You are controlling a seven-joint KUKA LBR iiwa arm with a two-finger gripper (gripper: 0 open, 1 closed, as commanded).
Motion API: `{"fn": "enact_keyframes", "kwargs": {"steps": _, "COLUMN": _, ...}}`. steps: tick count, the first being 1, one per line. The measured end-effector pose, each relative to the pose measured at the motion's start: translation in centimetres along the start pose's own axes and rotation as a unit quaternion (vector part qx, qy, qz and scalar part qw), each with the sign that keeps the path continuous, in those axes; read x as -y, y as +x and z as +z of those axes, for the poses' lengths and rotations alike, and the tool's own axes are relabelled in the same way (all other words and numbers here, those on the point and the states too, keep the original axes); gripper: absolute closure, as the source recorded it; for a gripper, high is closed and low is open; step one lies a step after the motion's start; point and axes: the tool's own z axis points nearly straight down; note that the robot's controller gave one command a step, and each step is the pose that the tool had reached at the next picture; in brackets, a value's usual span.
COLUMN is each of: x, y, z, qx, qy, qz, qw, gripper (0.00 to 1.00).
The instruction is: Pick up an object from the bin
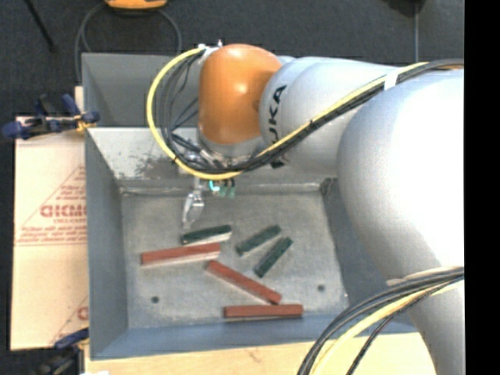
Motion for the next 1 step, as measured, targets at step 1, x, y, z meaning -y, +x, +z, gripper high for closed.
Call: {"fn": "enact_keyframes", "kwargs": {"steps": 1, "x": 0.02, "y": -0.20, "z": -0.48, "qx": 0.0038, "qy": -0.001, "qz": 0.001, "qw": 1.0000, "gripper": 0.00}}
